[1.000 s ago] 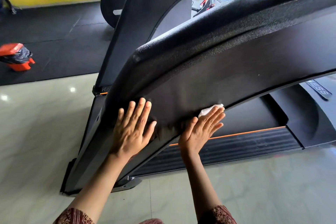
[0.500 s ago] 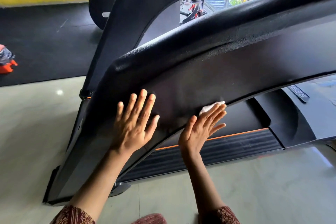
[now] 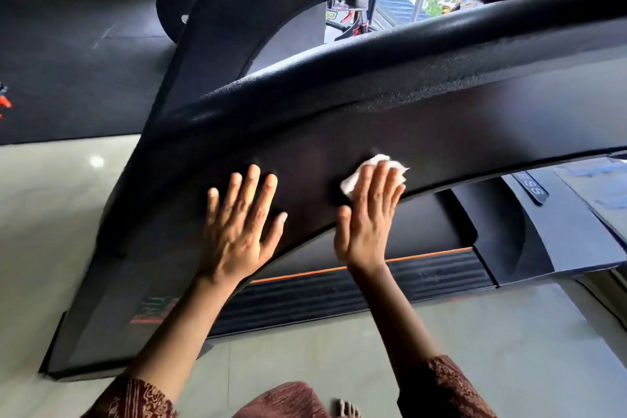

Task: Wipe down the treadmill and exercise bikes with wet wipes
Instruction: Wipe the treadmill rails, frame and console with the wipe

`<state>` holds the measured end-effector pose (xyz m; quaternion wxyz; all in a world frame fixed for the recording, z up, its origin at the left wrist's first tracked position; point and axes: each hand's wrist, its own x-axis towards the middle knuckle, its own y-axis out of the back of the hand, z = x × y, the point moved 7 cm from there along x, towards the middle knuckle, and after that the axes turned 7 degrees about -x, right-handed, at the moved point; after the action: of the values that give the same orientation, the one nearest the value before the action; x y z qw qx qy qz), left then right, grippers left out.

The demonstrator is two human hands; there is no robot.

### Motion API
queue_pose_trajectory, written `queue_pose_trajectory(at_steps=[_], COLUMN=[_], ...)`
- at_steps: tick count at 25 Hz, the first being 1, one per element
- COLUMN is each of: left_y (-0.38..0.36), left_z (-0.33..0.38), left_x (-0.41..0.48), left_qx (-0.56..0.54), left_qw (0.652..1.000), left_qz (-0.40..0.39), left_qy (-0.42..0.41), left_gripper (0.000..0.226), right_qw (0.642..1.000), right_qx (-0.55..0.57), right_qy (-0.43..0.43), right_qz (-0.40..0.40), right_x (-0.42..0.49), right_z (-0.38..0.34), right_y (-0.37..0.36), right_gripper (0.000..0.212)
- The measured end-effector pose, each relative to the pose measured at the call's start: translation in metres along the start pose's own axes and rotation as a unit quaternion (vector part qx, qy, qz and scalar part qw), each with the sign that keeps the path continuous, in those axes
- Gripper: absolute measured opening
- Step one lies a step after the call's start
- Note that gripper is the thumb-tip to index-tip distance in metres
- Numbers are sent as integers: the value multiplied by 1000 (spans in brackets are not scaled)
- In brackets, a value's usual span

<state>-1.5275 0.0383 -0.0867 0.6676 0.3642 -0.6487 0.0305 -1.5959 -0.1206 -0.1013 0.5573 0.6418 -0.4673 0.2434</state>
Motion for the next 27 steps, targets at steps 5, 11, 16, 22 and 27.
queue_pose_trajectory(at_steps=[5, 11, 16, 22, 27], left_y=[-7, -13, -24, -41, -44], left_z=[8, 22, 41, 74, 82], left_x=[-3, -2, 6, 28, 36], left_qx=[-8, 1, 4, -5, -6], left_qw=[1000, 1000, 1000, 1000, 1000], left_qz=[-13, -7, -4, 7, 11], left_qy=[6, 15, 11, 25, 28], left_gripper=[66, 69, 69, 66, 66], right_qw=[974, 994, 987, 981, 985], right_qx=[-58, -33, -92, 33, -59], right_qy=[214, 99, 130, -166, 163], right_qz=[-38, 14, -19, 90, -15], right_x=[-39, -19, -40, 33, -1], right_z=[6, 35, 57, 129, 73], right_y=[-12, 6, 5, 55, 30], right_gripper=[39, 45, 44, 52, 40])
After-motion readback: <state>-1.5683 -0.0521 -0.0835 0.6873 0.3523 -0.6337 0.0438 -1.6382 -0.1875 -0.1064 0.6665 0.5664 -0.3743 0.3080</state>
